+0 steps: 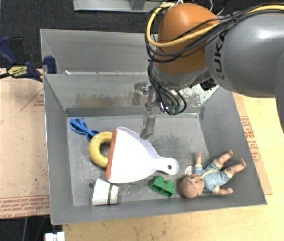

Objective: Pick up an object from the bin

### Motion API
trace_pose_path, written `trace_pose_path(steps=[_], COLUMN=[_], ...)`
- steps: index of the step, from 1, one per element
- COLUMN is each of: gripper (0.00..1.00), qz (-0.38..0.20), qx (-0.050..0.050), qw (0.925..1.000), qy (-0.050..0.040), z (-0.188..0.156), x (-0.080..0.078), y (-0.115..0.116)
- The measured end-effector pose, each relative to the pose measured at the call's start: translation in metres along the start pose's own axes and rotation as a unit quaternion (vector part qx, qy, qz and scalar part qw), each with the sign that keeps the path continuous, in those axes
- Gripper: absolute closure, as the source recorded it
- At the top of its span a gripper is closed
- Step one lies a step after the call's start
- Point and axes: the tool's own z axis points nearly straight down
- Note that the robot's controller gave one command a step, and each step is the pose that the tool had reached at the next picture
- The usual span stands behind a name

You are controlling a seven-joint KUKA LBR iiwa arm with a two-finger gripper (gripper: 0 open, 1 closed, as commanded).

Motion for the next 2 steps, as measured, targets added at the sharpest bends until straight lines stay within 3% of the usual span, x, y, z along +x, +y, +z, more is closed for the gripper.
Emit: trace_pose_path(steps=[1,2], gripper=[0.00,0.00], qz=[0.001,-0.029], qx=[0.000,0.000], qw=[1.0000,0.9996], qy=[-0.0038,-0.0063], z=[-0.005,0.028], x=[-0.001,0.026], y=[0.000,0.006])
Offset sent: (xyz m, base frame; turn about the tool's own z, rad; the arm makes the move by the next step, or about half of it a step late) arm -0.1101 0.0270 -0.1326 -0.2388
